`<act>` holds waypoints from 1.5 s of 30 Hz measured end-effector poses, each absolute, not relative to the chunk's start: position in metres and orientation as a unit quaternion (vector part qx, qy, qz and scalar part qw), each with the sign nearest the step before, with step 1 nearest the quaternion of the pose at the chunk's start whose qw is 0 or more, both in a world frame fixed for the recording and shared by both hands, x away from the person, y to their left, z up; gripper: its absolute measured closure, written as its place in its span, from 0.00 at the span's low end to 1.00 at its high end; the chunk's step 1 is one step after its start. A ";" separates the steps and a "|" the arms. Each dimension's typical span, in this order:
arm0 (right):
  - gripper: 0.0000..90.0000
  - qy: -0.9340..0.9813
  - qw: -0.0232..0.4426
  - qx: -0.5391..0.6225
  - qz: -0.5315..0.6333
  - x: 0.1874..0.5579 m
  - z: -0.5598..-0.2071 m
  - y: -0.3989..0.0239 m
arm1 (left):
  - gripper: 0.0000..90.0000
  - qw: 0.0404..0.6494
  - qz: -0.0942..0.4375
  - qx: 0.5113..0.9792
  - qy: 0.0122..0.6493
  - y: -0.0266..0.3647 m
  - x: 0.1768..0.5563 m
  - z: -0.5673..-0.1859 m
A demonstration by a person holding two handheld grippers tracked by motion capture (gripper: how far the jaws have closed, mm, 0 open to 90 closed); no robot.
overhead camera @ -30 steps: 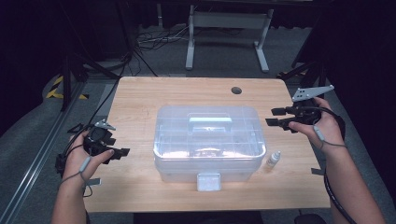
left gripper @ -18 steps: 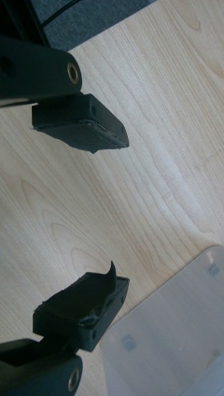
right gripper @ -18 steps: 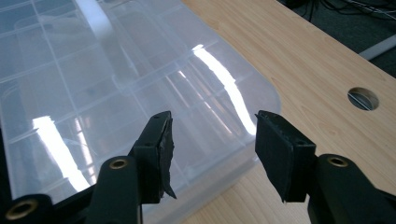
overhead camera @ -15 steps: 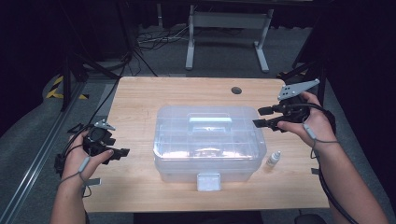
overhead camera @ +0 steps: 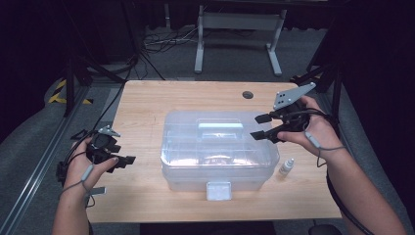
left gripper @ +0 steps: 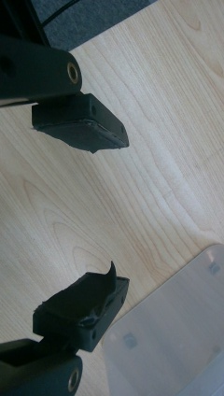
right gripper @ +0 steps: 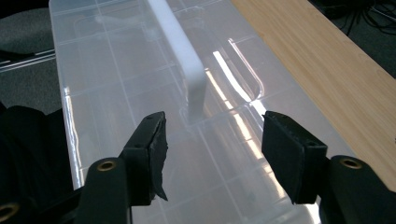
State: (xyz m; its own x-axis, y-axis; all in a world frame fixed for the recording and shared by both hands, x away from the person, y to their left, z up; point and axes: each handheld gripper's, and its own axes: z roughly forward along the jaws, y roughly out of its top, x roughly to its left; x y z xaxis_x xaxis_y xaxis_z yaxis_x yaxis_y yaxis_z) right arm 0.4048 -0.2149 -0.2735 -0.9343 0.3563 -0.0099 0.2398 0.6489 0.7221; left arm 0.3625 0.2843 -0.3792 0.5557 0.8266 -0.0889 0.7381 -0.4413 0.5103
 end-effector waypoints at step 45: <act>0.81 0.943 0.075 0.080 0.315 0.423 -0.279 -0.144 | 0.43 0.343 0.086 0.850 0.392 0.279 0.363 -0.390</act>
State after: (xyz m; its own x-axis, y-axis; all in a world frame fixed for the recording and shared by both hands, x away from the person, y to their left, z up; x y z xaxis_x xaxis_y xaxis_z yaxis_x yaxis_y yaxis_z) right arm 0.4228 -0.1441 -0.2790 -0.9761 0.1973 -0.0906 0.1031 0.7883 0.6066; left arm 0.3625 0.2792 -0.3899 0.6784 0.7246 -0.1214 0.6061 -0.4587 0.6497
